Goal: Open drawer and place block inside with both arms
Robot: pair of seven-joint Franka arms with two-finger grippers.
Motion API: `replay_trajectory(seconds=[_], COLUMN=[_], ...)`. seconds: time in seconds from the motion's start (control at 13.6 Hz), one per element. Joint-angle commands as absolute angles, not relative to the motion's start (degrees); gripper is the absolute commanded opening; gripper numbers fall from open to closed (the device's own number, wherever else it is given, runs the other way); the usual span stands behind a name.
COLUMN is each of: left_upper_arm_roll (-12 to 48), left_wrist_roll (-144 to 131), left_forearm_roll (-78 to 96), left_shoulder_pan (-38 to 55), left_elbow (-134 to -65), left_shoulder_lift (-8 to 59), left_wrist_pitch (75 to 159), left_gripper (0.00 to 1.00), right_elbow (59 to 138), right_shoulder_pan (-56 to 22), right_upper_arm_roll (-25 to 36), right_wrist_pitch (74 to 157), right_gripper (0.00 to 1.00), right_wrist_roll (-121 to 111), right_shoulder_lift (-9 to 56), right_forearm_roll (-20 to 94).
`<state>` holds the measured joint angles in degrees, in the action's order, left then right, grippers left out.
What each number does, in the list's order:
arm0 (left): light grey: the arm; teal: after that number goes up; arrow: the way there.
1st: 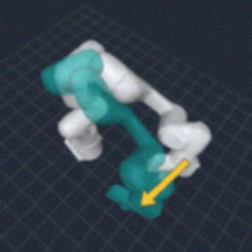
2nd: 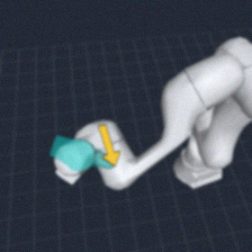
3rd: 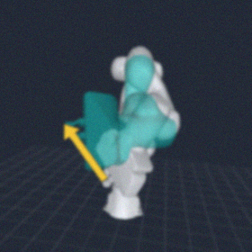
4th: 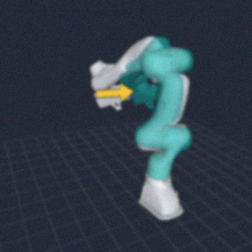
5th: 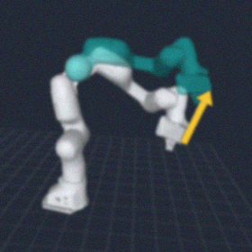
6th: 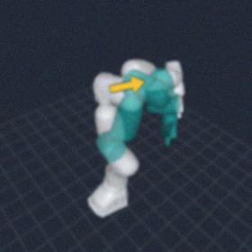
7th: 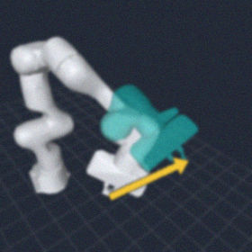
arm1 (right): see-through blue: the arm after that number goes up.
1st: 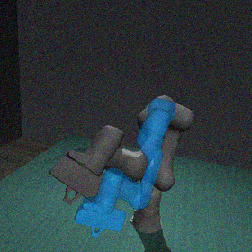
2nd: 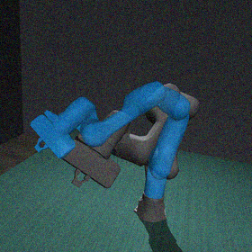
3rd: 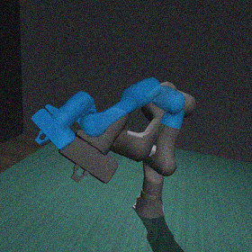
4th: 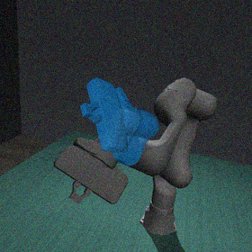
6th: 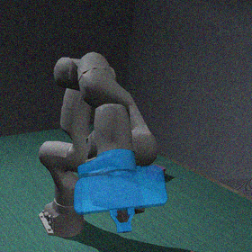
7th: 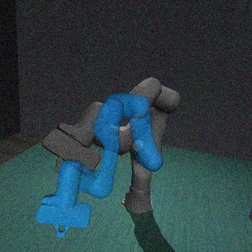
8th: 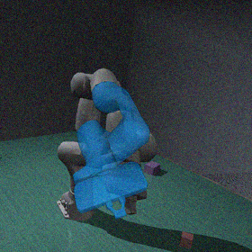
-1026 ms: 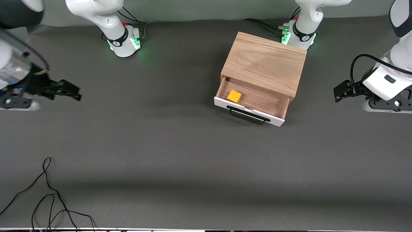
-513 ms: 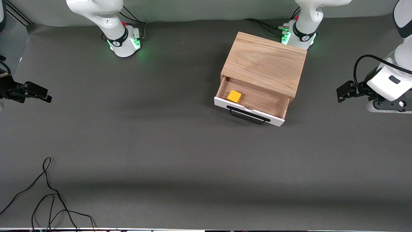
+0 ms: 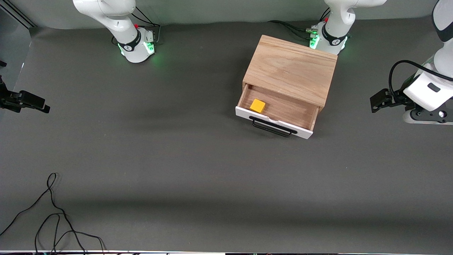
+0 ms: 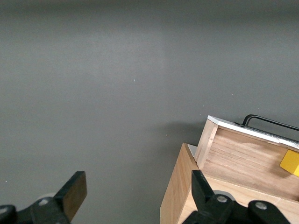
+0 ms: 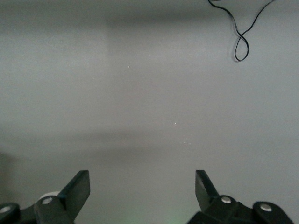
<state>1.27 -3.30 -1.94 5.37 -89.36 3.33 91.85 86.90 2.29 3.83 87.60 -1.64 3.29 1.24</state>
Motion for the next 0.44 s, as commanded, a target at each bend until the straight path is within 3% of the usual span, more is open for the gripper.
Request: replay_trajectory(seconds=[0.0, 0.37], left_upper_arm_roll=[1.1, 1.1], left_wrist_roll=[-2.4, -2.5], left_forearm_roll=[-2.5, -2.5], left_shoulder_pan=[5.5, 5.6], left_elbow=[-88.2, -88.1], left_shoulder_lift=[3.7, 3.7], left_wrist_pitch=[90.5, 90.6], left_gripper=[1.00, 1.00], right_elbow=[87.6, 87.5], right_shoulder_pan=[2.4, 2.4], right_upper_arm_roll=[3.4, 3.4], right_wrist_pitch=[87.5, 87.1], right_gripper=[1.00, 1.00], right_wrist_roll=[-2.9, -3.0], right_shoulder_lift=[2.3, 2.4], right_forearm_roll=[0.4, 0.4])
